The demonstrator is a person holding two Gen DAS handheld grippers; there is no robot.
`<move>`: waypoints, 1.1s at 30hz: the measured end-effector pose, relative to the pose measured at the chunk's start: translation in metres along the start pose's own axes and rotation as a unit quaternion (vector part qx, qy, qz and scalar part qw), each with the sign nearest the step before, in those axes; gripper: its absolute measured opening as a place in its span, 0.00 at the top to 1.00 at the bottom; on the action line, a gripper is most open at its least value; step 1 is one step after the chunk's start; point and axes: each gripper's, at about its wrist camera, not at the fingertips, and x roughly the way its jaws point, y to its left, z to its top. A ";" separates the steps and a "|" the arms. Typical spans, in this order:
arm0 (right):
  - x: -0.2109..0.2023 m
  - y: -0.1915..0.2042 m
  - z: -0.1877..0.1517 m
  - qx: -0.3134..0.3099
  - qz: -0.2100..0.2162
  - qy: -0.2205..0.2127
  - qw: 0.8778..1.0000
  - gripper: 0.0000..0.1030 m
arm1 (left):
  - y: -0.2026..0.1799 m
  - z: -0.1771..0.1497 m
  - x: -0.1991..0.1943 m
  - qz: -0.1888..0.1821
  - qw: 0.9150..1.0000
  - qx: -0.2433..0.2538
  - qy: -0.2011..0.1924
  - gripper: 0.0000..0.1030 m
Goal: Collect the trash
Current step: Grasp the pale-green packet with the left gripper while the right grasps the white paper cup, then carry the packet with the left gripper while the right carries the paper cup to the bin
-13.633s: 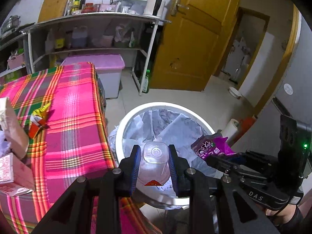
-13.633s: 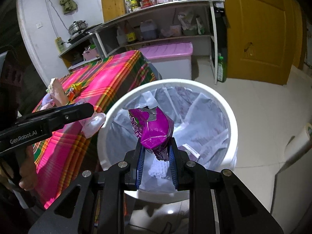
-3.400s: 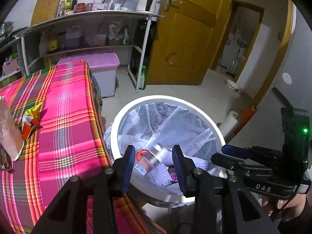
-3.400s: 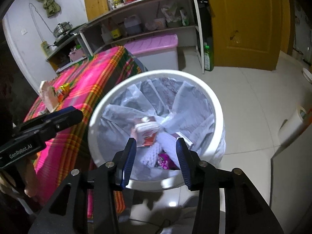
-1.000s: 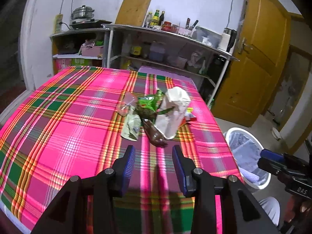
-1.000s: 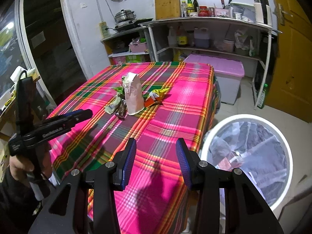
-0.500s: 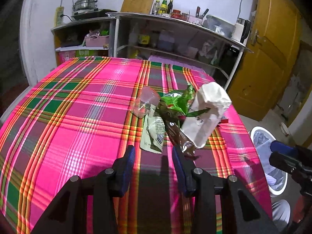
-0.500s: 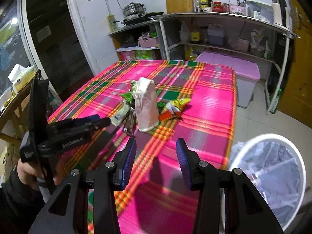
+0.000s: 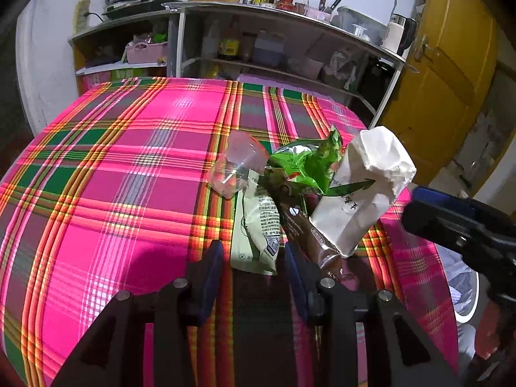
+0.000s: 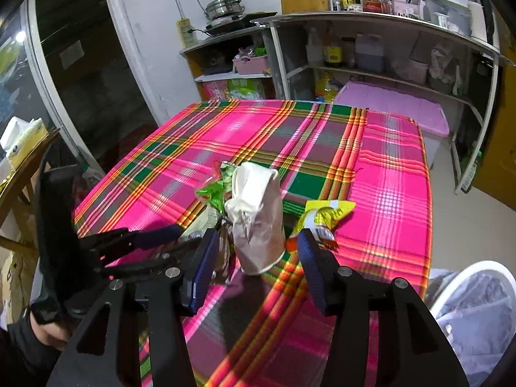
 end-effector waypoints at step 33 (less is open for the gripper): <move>-0.051 0.002 -0.026 0.012 0.010 -0.039 0.999 0.78 | -0.023 -0.036 -0.056 -0.017 0.999 -0.001 -0.037 0.79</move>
